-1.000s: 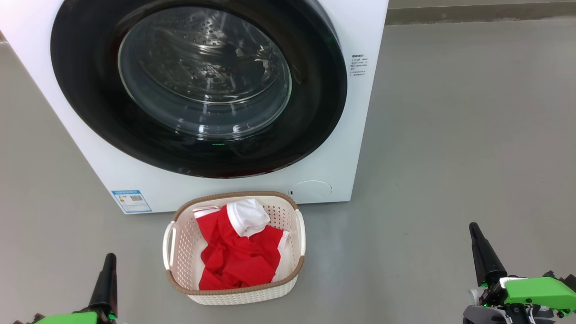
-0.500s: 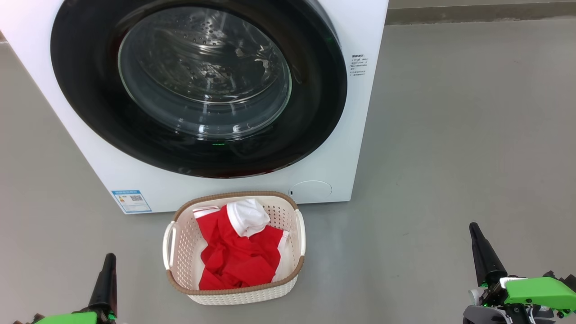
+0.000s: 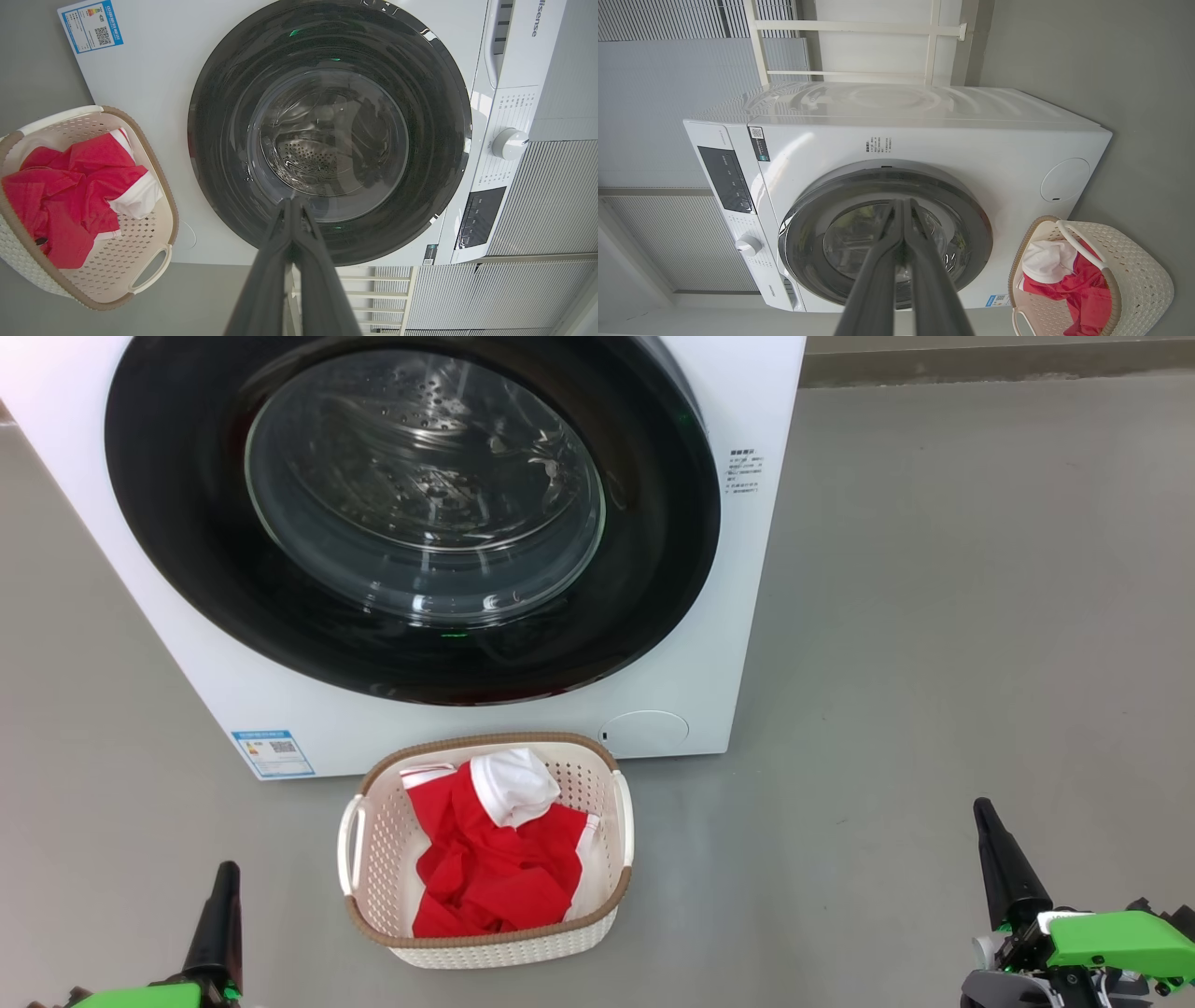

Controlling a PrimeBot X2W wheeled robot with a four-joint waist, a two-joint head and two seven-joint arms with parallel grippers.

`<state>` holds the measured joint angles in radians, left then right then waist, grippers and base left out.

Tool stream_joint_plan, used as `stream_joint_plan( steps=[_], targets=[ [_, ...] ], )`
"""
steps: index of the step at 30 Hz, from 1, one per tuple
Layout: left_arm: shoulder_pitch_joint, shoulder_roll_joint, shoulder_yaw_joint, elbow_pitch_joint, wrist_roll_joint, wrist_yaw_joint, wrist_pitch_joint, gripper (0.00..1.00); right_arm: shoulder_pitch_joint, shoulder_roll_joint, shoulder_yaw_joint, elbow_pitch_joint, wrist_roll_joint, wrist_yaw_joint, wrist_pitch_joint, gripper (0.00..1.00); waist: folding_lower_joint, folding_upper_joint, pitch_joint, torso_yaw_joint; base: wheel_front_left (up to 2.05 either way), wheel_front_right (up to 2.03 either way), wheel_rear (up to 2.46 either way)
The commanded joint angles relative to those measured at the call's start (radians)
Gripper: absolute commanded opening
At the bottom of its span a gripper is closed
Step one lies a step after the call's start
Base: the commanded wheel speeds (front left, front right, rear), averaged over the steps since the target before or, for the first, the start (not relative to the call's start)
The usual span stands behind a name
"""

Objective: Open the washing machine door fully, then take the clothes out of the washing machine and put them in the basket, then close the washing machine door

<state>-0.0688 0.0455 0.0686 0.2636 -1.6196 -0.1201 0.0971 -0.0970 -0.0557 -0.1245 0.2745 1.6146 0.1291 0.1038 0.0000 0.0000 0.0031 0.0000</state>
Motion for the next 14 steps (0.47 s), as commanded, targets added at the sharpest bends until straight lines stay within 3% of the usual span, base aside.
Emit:
stream_joint_plan(
  steps=[1, 14],
  targets=[
    [-0.038, 0.012, 0.036, -0.019, 0.003, -0.011, 0.009, 0.00, -0.010, -0.001, 0.019, -0.030, 0.000, 0.002, 0.003, 0.00, 0.0000, 0.0000, 0.000, 0.000, 0.00, 0.00, 0.00],
    [-0.039, 0.011, 0.038, -0.019, 0.005, -0.011, 0.010, 0.00, -0.010, 0.000, 0.017, -0.030, -0.001, 0.002, 0.004, 0.00, 0.0000, 0.0000, 0.000, 0.000, 0.00, 0.00, 0.00]
  ],
)
